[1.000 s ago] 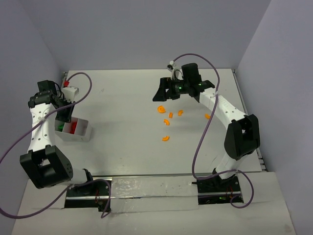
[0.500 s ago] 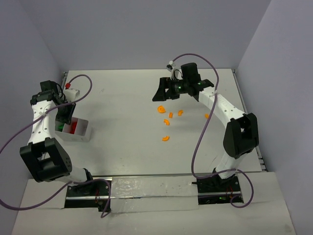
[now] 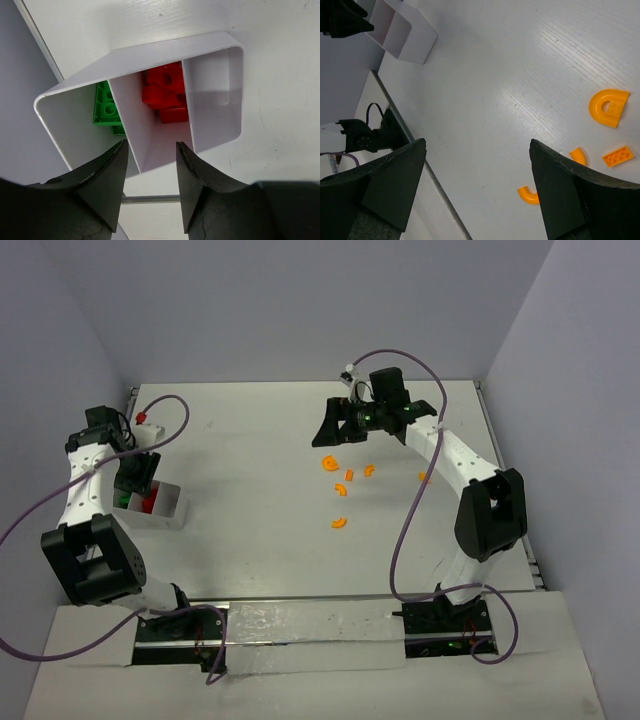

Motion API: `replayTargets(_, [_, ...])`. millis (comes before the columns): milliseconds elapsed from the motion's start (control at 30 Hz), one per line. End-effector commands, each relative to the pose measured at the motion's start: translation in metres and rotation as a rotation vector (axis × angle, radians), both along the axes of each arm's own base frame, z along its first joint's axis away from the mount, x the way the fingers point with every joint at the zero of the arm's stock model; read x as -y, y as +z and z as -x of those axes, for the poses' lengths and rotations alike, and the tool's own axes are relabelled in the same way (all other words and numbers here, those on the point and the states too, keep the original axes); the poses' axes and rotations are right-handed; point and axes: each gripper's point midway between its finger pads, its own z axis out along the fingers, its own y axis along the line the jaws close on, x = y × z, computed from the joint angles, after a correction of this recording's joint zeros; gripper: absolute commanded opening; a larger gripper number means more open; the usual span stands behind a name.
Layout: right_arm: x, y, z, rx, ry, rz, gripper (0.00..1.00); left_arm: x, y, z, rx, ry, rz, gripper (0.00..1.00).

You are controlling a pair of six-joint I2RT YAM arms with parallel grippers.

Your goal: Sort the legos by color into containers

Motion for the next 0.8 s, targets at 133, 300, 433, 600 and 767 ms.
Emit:
replayTargets(133, [-0.001,0.012,-0.007,0.037,0.016,-0.014,0.91,0.001,0.016,-0.016,0.068,-0.014,0.019,0.52])
replayTargets(300, [0.004,0.005,-0.004,0.058,0.02,0.021,0.9,0.027,0.057,-0.033,0.191,-0.063,0.129,0.52])
replayTargets(433, [0.016,-0.003,-0.004,0.093,0.011,0.097,0.9,0.062,0.095,-0.048,0.316,-0.119,0.224,0.54])
replayTargets(600, [0.048,-0.023,-0.01,0.144,-0.065,0.274,0.9,0.132,0.108,-0.062,0.436,-0.24,0.262,0.58])
replayTargets(767, [0.081,-0.038,-0.011,0.107,-0.144,0.337,0.89,0.23,0.083,-0.069,0.41,-0.369,0.444,0.58])
